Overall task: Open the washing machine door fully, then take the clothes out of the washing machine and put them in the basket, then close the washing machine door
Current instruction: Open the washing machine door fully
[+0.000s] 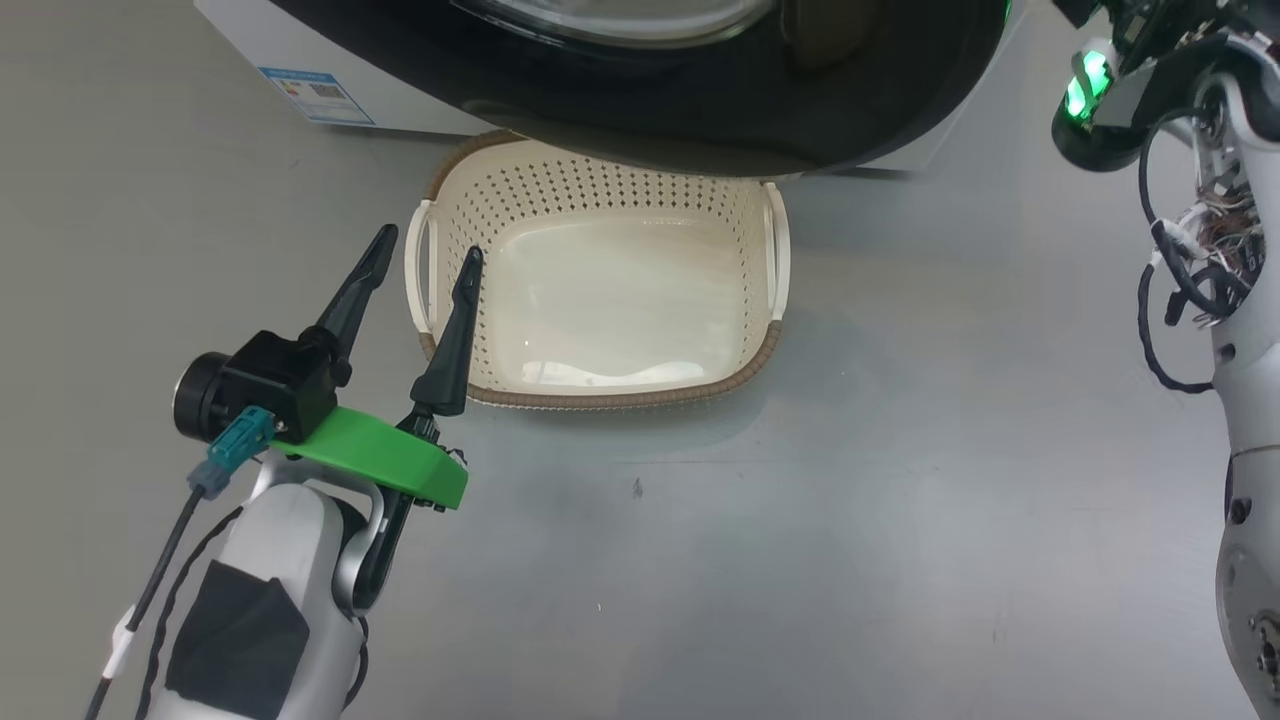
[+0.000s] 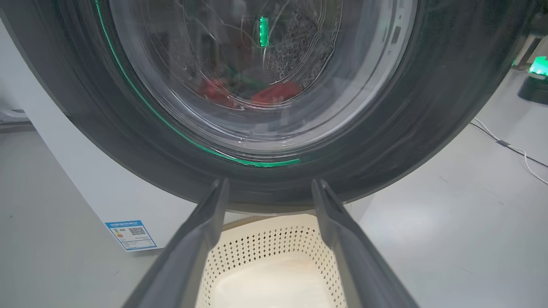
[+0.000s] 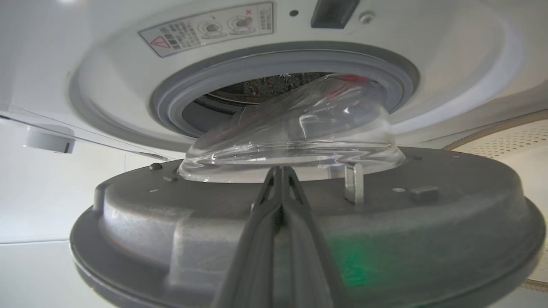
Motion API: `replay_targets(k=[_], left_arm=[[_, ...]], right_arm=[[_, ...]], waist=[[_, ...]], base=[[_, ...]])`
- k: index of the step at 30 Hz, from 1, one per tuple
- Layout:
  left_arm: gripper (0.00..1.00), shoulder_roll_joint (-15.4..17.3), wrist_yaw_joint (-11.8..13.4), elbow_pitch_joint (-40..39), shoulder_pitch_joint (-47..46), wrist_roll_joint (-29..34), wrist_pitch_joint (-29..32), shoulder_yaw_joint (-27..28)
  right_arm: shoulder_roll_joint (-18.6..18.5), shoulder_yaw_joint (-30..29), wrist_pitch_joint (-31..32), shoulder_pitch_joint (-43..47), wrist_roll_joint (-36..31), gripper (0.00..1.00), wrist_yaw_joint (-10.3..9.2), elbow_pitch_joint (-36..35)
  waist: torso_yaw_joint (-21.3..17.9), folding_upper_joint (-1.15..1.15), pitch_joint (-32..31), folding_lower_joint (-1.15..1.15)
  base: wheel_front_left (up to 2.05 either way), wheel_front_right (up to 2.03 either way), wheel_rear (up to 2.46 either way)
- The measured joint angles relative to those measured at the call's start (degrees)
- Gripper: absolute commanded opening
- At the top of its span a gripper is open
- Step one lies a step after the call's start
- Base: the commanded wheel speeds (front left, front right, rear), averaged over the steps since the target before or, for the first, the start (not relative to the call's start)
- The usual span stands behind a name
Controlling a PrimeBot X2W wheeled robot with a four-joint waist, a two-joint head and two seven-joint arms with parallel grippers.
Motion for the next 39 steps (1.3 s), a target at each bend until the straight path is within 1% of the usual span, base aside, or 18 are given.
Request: replay_targets(k=[8, 11, 14, 26, 39], left_arm=[[1.0, -0.2, 0.0, 1.35, 1.74, 0.75, 0.0, 1.08], [1.0, -0.32, 0.0, 2.04, 2.6, 0.86, 0.0, 1.25], [1.0, -0.48, 0.0, 2.69, 3.51, 0.92, 0.0, 1.34], [1.0, -0.6, 0.02, 5.43, 7.4, 1.09, 0.0, 1.56], [1.0, -0.7, 0.27, 7.69, 10.34, 1.58, 0.0, 1.16]], right_arm=[[1.22, 0.34, 2.0, 5.29, 1.02, 0.0, 1.36, 0.71], [1.61, 0.36, 2.26, 7.12, 1.47, 0.0, 1.43, 0.96], [2.11, 0.48, 2.94, 9.15, 2.0, 0.0, 1.92, 1.25], [3.49, 2.07, 5.77, 16.3, 2.97, 0.0, 2.42, 1.66], [5.41, 5.01, 8.25, 23.88, 4.11, 0.0, 2.6, 0.9]], waist=[[-0.11, 0.0, -3.02, 0.0], [-0.1, 0.0, -4.37, 0.0], [-0.04, 0.0, -5.81, 0.0], [0.58, 0.0, -11.74, 0.0], [2.47, 0.0, -17.83, 0.0]], base=[[0.0, 0.0, 0.0], [0.0, 0.0, 0.0], [0.0, 0.0, 0.0], [0.0, 0.0, 0.0], [0.0, 0.0, 0.0]])
